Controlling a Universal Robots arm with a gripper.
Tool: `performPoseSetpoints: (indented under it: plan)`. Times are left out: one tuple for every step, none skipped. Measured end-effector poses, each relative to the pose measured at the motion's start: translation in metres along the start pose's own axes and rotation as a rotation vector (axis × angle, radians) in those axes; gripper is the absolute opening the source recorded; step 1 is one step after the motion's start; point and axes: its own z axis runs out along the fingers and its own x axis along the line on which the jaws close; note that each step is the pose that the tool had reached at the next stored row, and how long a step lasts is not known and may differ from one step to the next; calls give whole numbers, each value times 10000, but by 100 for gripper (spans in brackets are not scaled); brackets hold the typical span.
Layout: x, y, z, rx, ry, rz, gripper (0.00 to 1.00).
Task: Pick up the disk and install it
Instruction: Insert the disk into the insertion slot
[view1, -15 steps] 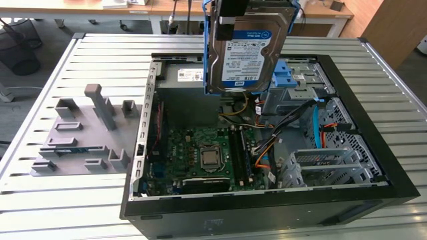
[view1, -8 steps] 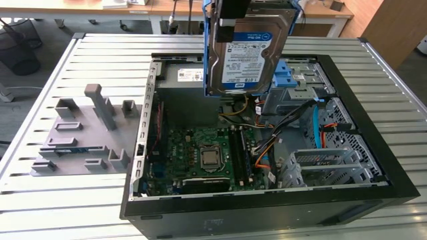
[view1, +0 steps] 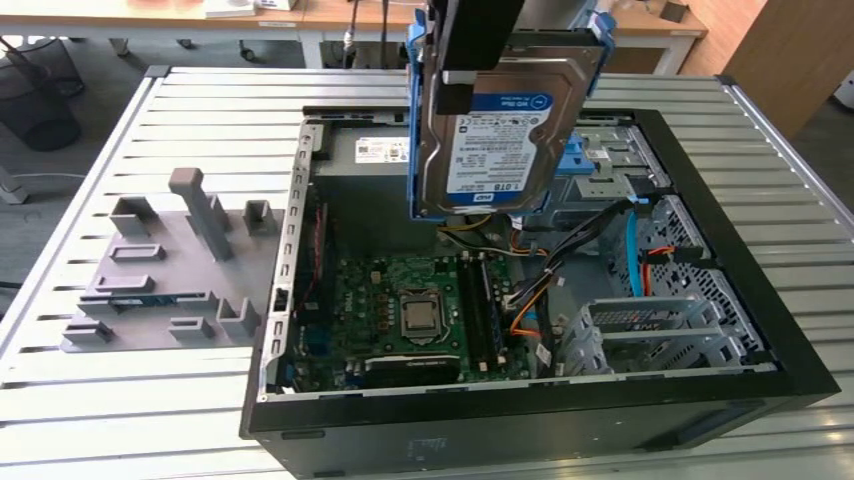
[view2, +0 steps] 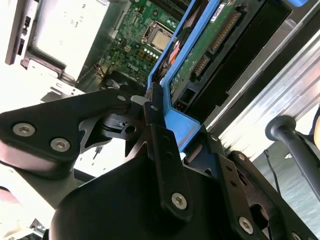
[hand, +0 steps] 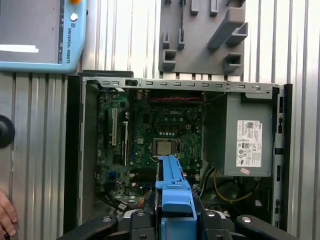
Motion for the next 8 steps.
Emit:
performPoseSetpoints:
  plan:
    - [39, 1, 4, -1, 2, 0, 36]
    - [75, 1, 9, -1, 1, 1, 36]
    - [118, 2, 16, 1, 0, 1, 36]
    - [146, 2, 24, -1, 1, 1, 36]
    - [161, 1, 33, 1, 0, 0, 36]
    - [172, 0, 41, 3, 1, 0, 36]
    - [183, 1, 48, 16, 1, -1, 36]
    - [189, 1, 55, 38, -1, 0, 36]
